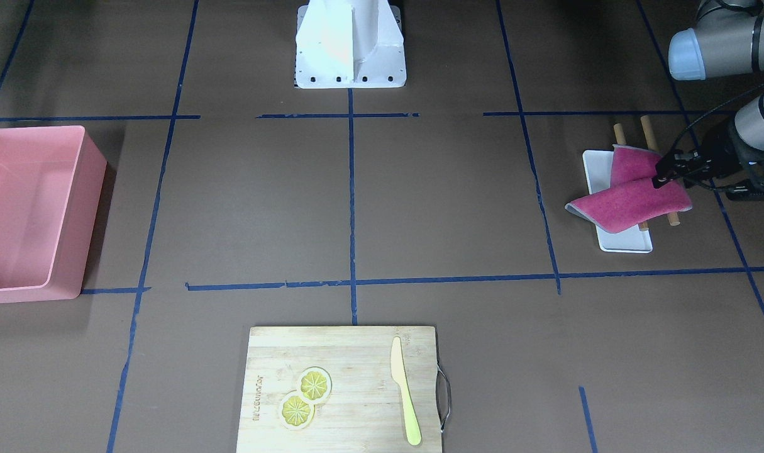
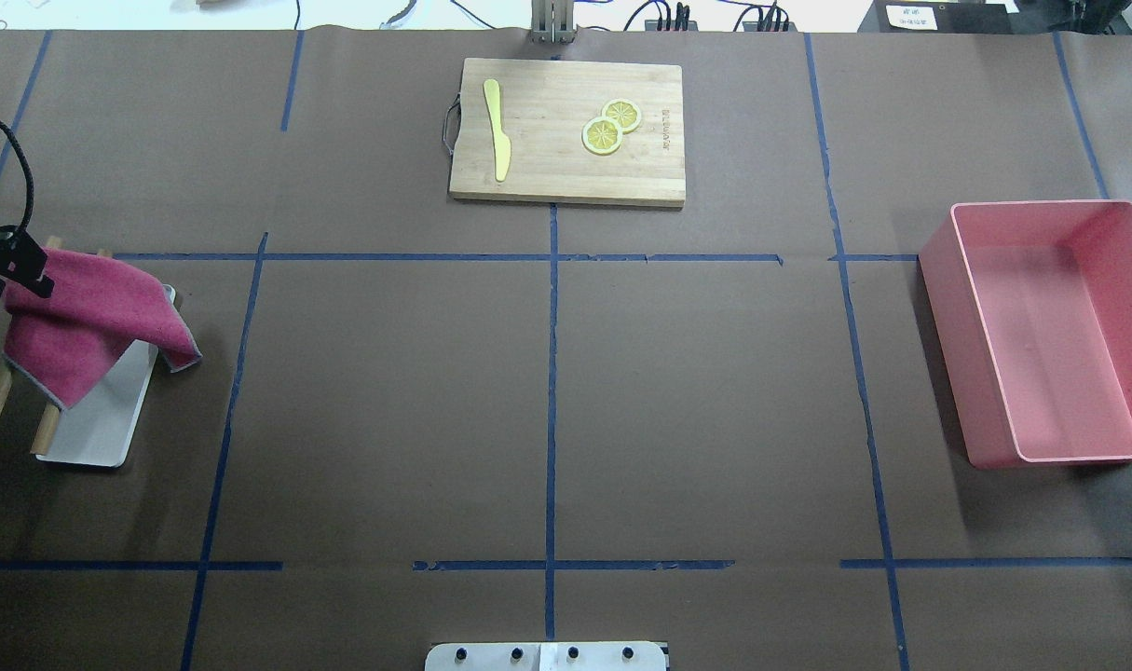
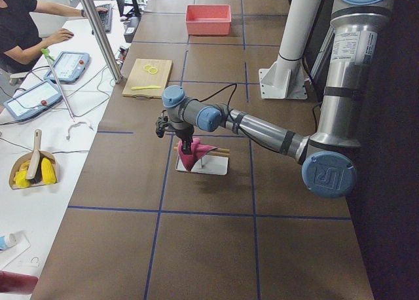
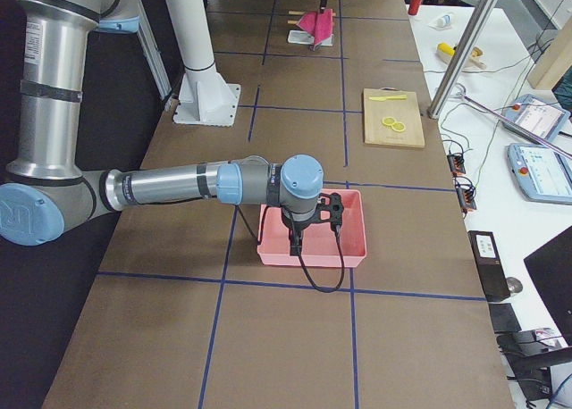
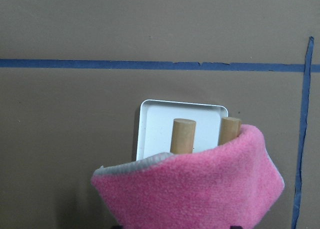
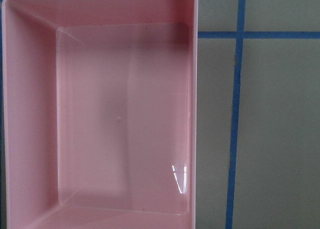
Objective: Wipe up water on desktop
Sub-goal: 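Lower the left gripper onto the pink cloth on the white tray and grasp it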
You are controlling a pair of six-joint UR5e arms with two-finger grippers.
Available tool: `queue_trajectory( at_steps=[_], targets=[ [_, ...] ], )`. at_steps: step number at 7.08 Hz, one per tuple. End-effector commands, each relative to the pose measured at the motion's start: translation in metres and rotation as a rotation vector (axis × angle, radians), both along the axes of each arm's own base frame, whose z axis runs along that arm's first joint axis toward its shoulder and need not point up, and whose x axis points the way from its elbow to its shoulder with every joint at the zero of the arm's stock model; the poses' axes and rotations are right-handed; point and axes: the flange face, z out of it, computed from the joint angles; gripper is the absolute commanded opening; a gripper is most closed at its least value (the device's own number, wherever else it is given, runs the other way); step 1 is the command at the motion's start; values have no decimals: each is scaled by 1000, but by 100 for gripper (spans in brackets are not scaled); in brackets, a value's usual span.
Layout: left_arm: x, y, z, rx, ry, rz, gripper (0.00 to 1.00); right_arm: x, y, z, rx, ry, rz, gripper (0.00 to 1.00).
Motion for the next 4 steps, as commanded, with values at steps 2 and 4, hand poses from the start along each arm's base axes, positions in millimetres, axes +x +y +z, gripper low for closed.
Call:
queue_trajectory(
  at_steps=[2,4],
  targets=[
    [-1,1,-9,12,7,-3,2,0,0,0,0,-1,0,100],
    [-1,2,-13,2,10,-20,0,0,0,0,0,-1,0,100]
  ],
)
